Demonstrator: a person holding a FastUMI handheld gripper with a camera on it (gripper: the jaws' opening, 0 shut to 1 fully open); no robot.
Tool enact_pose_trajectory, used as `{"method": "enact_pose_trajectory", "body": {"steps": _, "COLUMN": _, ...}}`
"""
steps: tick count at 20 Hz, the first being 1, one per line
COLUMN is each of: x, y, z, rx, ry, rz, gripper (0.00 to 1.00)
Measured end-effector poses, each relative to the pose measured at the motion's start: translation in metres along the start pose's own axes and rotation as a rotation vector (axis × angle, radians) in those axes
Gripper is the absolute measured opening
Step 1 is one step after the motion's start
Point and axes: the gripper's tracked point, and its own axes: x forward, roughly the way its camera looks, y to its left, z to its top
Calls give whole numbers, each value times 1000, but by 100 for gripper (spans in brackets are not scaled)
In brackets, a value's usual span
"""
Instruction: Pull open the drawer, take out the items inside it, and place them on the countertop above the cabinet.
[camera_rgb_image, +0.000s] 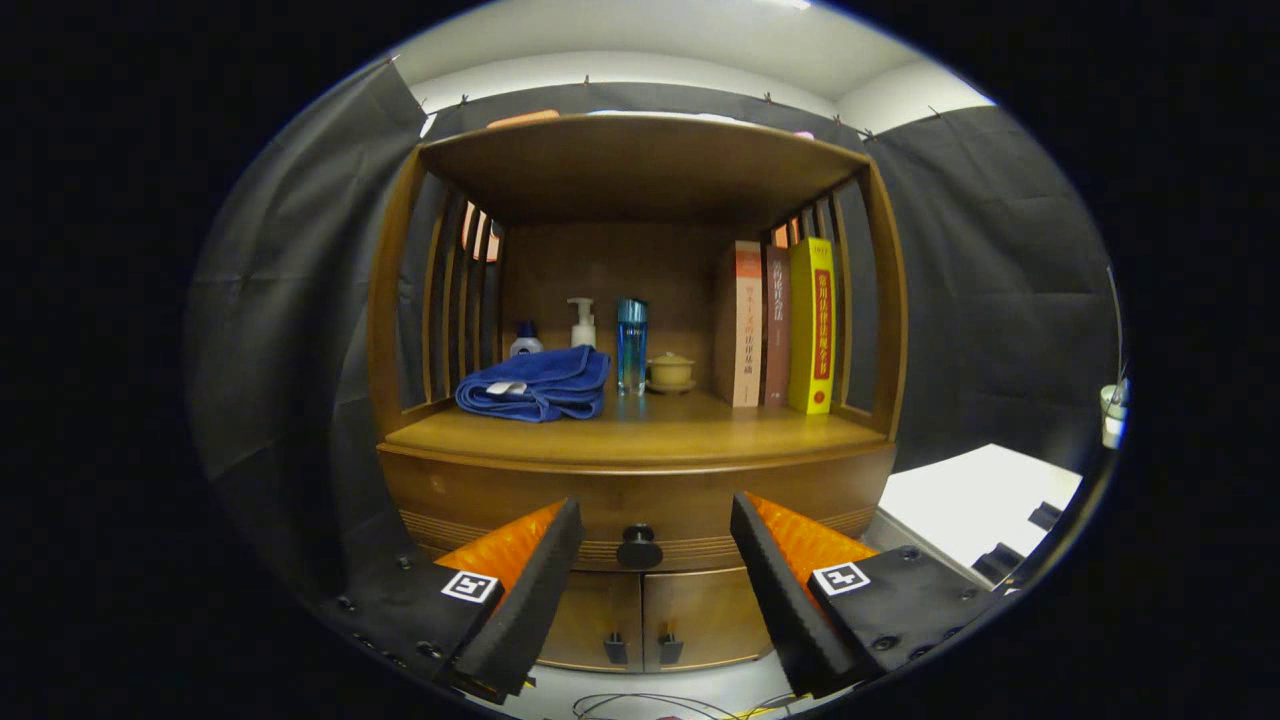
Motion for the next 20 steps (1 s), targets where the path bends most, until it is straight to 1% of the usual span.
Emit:
{"method": "enact_pose_trajectory", "body": {"steps": 4, "x": 28, "y": -8, "z": -36, "rx": 47, "ry": 65, "rz": -12, "gripper": 98}}
{"method": "enact_pose_trajectory", "body": {"steps": 8, "x": 53, "y": -8, "z": -64, "rx": 67, "ry": 123, "rz": -8, "gripper": 95}}
{"method": "enact_pose_trajectory", "body": {"steps": 11, "x": 69, "y": 0, "z": -81, "rx": 53, "ry": 158, "rz": -1, "gripper": 83}}
{"method": "enact_pose_trajectory", "body": {"steps": 13, "x": 77, "y": 2, "z": -88, "rx": 48, "ry": 171, "rz": -4, "gripper": 81}}
{"method": "enact_pose_trajectory", "body": {"steps": 16, "x": 87, "y": 3, "z": -101, "rx": 54, "ry": 200, "rz": -13, "gripper": 74}}
{"method": "enact_pose_trajectory", "body": {"steps": 19, "x": 94, "y": 1, "z": -103, "rx": 72, "ry": 203, "rz": -27, "gripper": 55}}
{"method": "enact_pose_trajectory", "body": {"steps": 20, "x": 95, "y": 1, "z": -104, "rx": 77, "ry": 208, "rz": -27, "gripper": 55}}
